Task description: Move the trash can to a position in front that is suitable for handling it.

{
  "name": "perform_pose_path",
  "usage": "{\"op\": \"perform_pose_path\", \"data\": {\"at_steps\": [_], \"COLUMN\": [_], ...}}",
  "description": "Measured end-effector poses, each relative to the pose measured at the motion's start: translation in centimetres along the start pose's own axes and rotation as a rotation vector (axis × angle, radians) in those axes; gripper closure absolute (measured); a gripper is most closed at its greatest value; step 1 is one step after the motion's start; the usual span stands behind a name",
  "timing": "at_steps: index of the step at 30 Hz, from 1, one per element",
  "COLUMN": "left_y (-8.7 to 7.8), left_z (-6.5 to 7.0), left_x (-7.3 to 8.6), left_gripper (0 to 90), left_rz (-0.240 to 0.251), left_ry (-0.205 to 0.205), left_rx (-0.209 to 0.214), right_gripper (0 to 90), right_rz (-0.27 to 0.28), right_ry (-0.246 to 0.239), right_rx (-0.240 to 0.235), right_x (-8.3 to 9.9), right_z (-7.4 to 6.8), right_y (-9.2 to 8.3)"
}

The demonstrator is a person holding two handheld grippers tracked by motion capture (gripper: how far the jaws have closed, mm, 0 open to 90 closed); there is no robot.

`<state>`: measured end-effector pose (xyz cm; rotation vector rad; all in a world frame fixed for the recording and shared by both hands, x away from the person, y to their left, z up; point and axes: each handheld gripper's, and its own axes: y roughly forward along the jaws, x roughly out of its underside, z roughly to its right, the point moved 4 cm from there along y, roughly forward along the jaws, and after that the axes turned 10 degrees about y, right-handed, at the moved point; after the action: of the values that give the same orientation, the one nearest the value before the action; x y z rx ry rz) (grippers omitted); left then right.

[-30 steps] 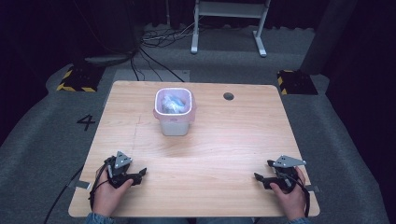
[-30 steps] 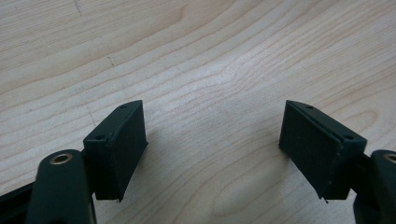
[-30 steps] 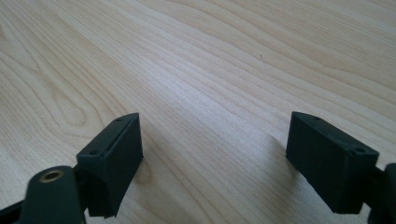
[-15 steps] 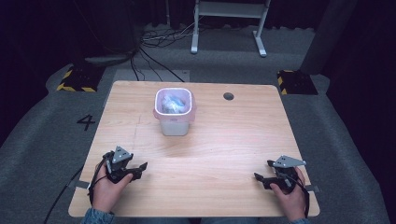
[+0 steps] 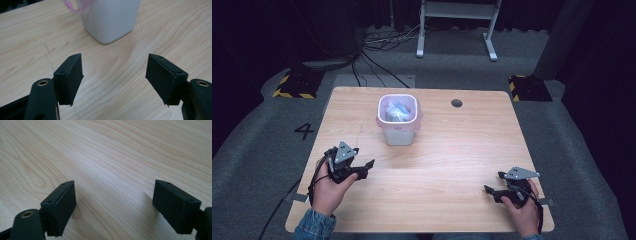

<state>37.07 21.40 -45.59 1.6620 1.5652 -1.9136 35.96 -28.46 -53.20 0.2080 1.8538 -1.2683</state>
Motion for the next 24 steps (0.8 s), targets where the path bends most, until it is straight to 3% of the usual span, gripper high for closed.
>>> {"op": "perform_pose_path", "data": {"at_steps": [4,6,12,18,24], "left_y": [0.2,0.1,0.2,0.4,2.1], "left_z": [0.0,0.2,0.1,-0.4,-1.2], "left_x": [-1.6,-3.1,-5.9,-7.9,-9.8], "left_gripper": [30.0,30.5,31.5,32.3,32.0], "left_rz": [0.025,0.053,0.072,0.088,0.11], "left_ry": [0.018,0.062,0.091,0.073,0.025], "left_rx": [0.008,0.015,0.028,0.052,0.083], "right_gripper": [19.1,19.1,19.1,19.1,19.1], "right_rz": [0.0,0.001,0.001,0.0,0.0], "right_ry": [0.001,0.002,0.002,0.002,0.002], "right_rx": [0.001,0.001,0.001,0.001,0.001], "right_x": [0.0,0.0,0.0,0.0,0.0], "right_z": [0.0,0.0,0.0,0.0,0.0], "right_y": [0.0,0.0,0.0,0.0,0.0]}}
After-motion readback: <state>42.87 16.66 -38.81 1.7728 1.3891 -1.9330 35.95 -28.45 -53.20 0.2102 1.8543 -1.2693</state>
